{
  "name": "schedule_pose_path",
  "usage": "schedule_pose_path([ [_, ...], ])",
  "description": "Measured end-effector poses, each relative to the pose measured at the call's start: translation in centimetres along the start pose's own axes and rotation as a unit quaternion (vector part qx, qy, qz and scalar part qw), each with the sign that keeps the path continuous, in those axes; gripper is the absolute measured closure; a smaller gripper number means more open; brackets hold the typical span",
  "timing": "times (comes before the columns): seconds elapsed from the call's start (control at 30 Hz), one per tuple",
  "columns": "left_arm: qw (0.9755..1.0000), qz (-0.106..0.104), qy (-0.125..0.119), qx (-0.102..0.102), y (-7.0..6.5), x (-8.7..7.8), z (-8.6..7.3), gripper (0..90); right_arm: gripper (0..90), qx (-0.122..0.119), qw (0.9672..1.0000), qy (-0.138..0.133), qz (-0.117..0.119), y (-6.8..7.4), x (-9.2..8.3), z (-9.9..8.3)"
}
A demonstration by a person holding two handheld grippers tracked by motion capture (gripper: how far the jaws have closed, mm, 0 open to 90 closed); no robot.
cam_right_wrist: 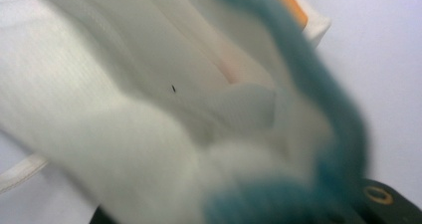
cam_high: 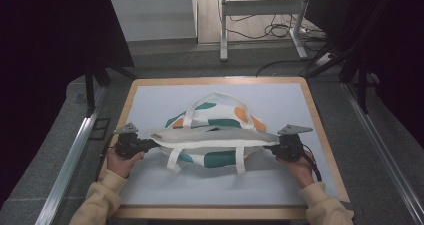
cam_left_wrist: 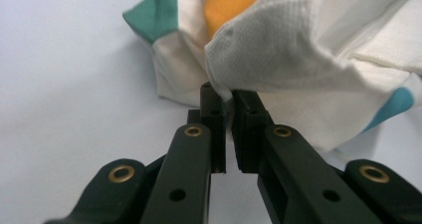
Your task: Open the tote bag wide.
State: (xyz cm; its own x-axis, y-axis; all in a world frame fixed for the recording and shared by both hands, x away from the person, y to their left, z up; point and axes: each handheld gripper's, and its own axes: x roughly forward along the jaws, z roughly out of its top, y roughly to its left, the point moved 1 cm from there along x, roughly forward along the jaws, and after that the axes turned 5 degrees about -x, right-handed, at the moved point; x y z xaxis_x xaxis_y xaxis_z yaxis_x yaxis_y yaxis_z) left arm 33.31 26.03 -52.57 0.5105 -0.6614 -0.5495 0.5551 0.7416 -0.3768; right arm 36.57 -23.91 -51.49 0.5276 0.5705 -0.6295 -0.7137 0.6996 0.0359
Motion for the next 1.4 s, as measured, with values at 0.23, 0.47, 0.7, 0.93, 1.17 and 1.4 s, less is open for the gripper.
schedule_pose_path([
  [0.23,0.9999,0.007,0.012,0.001,0.1,0.9,-0.2,85.4,86.7,-0.005,0.9999,0.011,0.000,0.2,0.9,-0.2],
  [0.47,0.9998,0.012,0.017,0.001,0.2,1.5,-0.3,85.5,86.7,-0.008,0.9998,0.017,0.000,0.0,1.3,-0.2],
  [0.7,0.9999,0.013,0.010,0.000,0.1,1.3,-0.2,85.2,86.4,-0.003,0.9999,0.012,0.002,-0.1,1.2,-0.2],
  [0.93,0.9996,0.019,-0.020,0.005,0.1,0.2,-0.1,73.3,73.6,-0.005,0.9998,-0.010,-0.019,-0.3,-0.1,0.0],
  [1.17,0.9979,0.013,-0.063,0.008,-0.5,-3.0,-0.2,37.7,49.4,0.017,0.9986,-0.038,-0.034,-0.1,-2.7,0.0],
  [1.4,0.9937,0.034,-0.099,0.040,-2.7,-6.8,-0.3,37.4,50.2,0.028,0.9965,-0.073,-0.031,1.1,-6.6,-0.4],
])
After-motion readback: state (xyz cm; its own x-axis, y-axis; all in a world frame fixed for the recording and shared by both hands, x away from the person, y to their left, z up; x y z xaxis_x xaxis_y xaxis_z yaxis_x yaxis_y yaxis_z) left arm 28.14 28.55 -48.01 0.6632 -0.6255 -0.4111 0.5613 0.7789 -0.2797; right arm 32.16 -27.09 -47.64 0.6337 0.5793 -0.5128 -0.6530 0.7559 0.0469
